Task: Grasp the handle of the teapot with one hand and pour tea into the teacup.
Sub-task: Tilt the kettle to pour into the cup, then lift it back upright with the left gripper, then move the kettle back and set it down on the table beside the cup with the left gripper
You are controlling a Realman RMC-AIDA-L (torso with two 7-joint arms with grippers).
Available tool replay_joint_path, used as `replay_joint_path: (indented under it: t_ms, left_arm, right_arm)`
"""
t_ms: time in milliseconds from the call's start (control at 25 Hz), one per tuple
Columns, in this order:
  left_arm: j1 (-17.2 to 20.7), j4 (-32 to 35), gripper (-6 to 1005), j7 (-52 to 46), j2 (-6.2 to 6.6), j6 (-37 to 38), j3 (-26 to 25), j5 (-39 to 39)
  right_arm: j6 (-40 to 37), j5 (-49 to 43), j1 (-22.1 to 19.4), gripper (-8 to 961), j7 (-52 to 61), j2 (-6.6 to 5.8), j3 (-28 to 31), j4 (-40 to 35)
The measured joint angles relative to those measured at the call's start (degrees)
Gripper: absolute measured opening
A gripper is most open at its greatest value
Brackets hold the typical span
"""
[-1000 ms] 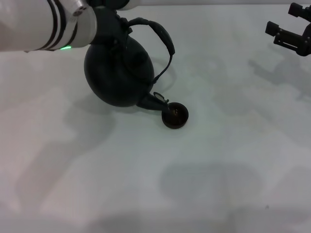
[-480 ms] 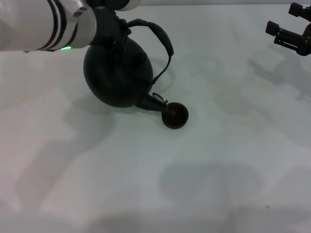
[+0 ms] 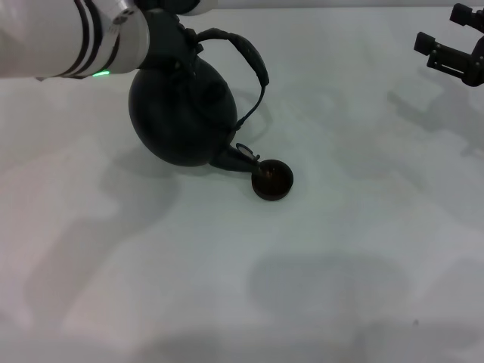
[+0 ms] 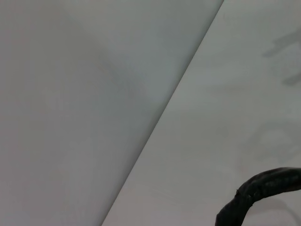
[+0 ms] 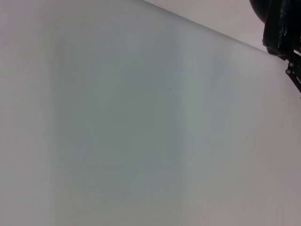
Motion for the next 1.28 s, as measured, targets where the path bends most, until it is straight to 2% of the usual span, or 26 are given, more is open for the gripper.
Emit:
replay_joint_path:
  t_ms: [760, 1280]
  left_arm:
    - [0.1, -0.1, 118, -0.2, -0.13, 0.1, -0.3, 0.0]
    - [4.6, 3.6, 118, -4.1, -0.35, -4.8, -1.7, -2.3]
  right_arm:
    - [0.0, 0.0, 0.0, 867, 0.0, 0.0, -0.1, 0.0]
    - [-0.1, 0.0, 0.0, 867, 0.4, -0.17, 0.0, 0.0]
